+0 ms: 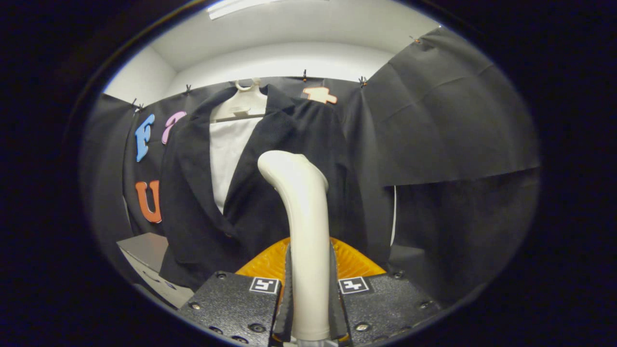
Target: Iron the clothes twice with a garment steamer, once on the left side and once on the right side.
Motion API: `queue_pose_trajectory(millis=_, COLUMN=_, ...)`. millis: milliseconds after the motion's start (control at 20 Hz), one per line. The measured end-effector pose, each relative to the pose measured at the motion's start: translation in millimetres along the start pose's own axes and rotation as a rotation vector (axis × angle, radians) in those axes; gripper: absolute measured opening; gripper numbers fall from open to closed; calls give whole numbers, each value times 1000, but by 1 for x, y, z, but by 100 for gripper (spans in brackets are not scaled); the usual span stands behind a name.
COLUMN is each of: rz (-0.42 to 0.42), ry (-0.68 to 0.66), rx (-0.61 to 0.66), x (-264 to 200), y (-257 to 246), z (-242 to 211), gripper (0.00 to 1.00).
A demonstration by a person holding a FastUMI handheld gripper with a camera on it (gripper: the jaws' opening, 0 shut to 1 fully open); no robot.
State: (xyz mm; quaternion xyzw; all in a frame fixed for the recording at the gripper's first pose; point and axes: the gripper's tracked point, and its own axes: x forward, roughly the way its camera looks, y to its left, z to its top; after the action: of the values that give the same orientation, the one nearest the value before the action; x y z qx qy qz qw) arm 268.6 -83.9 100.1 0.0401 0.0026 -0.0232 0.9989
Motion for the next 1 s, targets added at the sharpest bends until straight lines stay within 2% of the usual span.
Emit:
queue_pose_trajectory(millis=250, rz=-14, ry=109, rx=20, x=-13, y=2, z=-57, gripper=32)
queue_pose_trajectory(millis=700, rz=-70, ry=226, rx=-2, x=-50, y=3, z=-140, gripper=32)
queue_pose_trajectory(millis=1000, rz=-106, ry=391, rx=6, x=-71, y=3, z=-216, gripper=32)
